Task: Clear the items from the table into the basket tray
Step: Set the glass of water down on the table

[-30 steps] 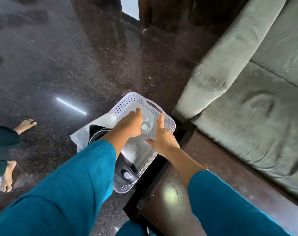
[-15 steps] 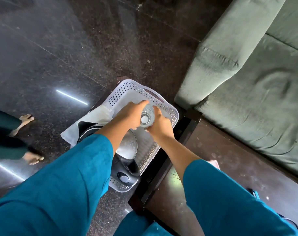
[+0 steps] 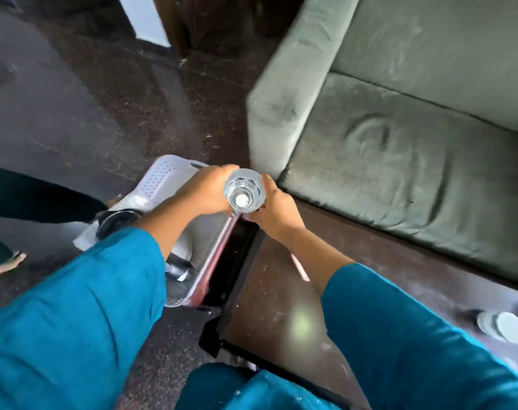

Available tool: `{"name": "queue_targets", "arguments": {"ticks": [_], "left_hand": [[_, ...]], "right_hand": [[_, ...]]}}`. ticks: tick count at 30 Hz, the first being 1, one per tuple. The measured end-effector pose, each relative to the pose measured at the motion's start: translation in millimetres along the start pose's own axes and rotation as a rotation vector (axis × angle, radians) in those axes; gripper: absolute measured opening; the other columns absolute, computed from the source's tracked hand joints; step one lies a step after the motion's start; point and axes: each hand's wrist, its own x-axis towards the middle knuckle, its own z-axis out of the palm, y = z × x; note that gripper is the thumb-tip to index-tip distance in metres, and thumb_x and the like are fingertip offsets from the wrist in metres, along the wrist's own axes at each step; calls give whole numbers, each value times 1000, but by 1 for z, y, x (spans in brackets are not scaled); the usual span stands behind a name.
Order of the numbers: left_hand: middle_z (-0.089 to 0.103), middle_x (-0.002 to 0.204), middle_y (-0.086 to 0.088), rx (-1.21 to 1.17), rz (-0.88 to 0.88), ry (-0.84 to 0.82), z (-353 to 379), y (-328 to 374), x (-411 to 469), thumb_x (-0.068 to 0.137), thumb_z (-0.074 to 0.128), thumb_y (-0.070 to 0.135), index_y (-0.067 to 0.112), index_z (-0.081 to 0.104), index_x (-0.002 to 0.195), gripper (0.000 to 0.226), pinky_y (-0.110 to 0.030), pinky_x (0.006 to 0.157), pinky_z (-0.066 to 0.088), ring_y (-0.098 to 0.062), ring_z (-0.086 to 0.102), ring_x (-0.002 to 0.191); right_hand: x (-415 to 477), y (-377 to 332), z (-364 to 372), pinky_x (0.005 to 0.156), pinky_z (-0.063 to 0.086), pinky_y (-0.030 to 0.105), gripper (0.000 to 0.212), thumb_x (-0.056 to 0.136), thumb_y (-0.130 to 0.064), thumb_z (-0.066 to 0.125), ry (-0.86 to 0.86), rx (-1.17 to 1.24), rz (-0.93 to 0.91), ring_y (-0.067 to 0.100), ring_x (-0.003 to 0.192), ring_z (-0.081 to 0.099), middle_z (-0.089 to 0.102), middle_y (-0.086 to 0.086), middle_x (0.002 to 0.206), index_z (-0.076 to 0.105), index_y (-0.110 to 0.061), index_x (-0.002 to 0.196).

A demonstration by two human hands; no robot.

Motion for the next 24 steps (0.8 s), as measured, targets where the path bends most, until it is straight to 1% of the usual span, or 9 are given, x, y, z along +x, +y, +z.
{"name": "queue_targets", "arguments": {"ticks": [2,5,7,9,12,15,19,21,24], "left_hand": [[70,96,-3,-4,60,-11,14,38,-8,50,83,13,23,58,111,67,-34,74,52,-25,64,90],[71,104,-6,-7,145,-21,52,107,-17,51,84,17,24,58,116,70,-31,77,51,-25,66,96],[71,107,-6,-36,197,-44,80,153,-22,54,83,18,25,57,117,69,-27,77,49,-23,66,99],[70,110,-5,-59,267,-89,111,199,-27,58,81,19,26,57,117,64,-28,79,49,-23,65,101],[68,114,-8,-72,363,-151,157,261,-33,62,77,18,23,54,122,65,-31,83,49,-25,63,104],[69,108,-12,-55,437,-209,206,318,-42,63,71,18,20,54,117,57,-35,79,50,-30,64,99],[69,102,-13,-75,439,-295,269,364,-53,64,69,18,14,49,116,56,-42,81,52,-33,65,93],[69,103,-13,-77,422,-325,298,376,-56,65,68,17,14,49,117,55,-43,82,52,-33,65,93],[69,105,-12,-47,399,-358,338,385,-54,71,64,15,16,51,118,49,-41,83,51,-33,65,95]], "right_hand": [[-25,16,-23,78,49,34,75,65,-35,77,60,-17,36,33,99,60,63,13,114,39,-10,124],[-70,57,-64,82,45,35,91,64,-41,79,150,-69,118,34,107,56,54,17,124,31,-4,132],[-102,88,-93,83,46,36,94,65,-43,77,195,-91,181,36,107,56,49,18,128,27,-4,135],[-138,124,-122,82,46,37,94,64,-44,76,253,-105,251,37,106,57,49,18,127,27,-7,135],[-188,176,-158,81,45,37,92,63,-46,76,331,-113,334,38,105,57,50,17,124,29,-8,133],[-234,231,-184,78,44,37,88,61,-44,77,375,-93,441,37,104,56,50,14,123,31,-11,129],[-280,294,-197,81,46,41,88,62,-36,78,398,-85,531,38,105,56,49,15,125,29,-11,131],[-295,322,-197,76,45,38,85,63,-32,79,401,-85,550,39,102,57,50,15,123,30,-11,130],[-307,358,-191,68,37,33,78,67,-28,76,382,-81,570,39,96,59,50,15,121,30,-10,127]]}}
